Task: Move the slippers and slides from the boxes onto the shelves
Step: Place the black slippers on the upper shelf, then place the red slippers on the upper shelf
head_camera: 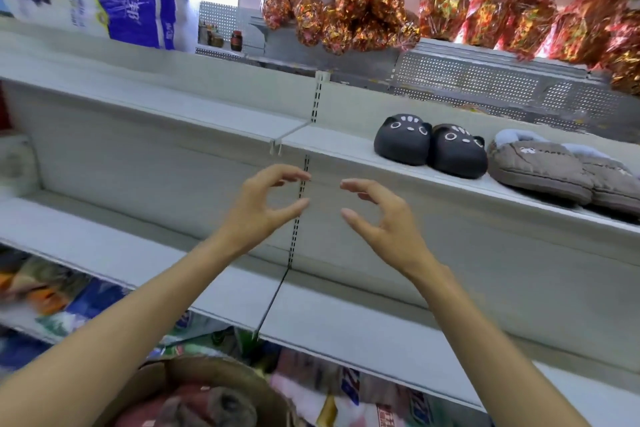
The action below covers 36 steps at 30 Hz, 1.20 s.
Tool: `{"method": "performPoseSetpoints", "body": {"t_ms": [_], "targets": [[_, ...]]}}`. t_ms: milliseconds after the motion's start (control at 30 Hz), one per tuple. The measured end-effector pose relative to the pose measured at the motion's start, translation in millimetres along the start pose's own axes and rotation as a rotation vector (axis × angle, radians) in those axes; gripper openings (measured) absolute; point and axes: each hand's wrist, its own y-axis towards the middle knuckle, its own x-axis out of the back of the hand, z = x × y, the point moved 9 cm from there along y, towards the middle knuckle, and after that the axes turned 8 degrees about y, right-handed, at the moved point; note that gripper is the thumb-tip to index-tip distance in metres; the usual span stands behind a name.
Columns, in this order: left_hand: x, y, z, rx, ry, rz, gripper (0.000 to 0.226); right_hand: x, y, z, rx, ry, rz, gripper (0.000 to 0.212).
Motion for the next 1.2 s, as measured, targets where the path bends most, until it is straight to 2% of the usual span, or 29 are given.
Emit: {"method": "performPoseSetpoints", "body": {"t_ms": [200,500,667,833,933,1067,1200], "targets": [[24.2,-89.2,49.8,0.158,0.062,0.098,0.034,-102.5,-40.4,-20.3,-0.128,0.128,0.148,0.043],[37.5,-234.0,135.7,0.504,0.134,0.135,0.033,-248.4,-119.6,-50.2,-0.318,0.331,0.400,0.038],[24.6,-323.4,176.4,0.769,0.134,0.176,0.035,-309.5,-172.6,-88.2,-0.466,0.395,0.575,0.038],[-4.9,-401.0,222.5,0.923,0.196,0.235,0.033,-360.3,-221.6,-132.1,-0.554,0.394,0.748,0.043],[-23.2,-442.2,261.3,1.020,0.241,0.322,0.033,-393.1,-252.5,-159.3,-0.685,0.405,0.787,0.046],[-49.4,-466.1,319.6,1.025,0.199,0.451,0.027,-447.9,-293.7,-199.4,-0.875,0.373,0.844,0.049],[-62.6,-481.0,383.4,1.047,0.247,0.537,0.039,-496.5,-330.9,-235.6,-1.155,0.382,0.778,0.053]]}}
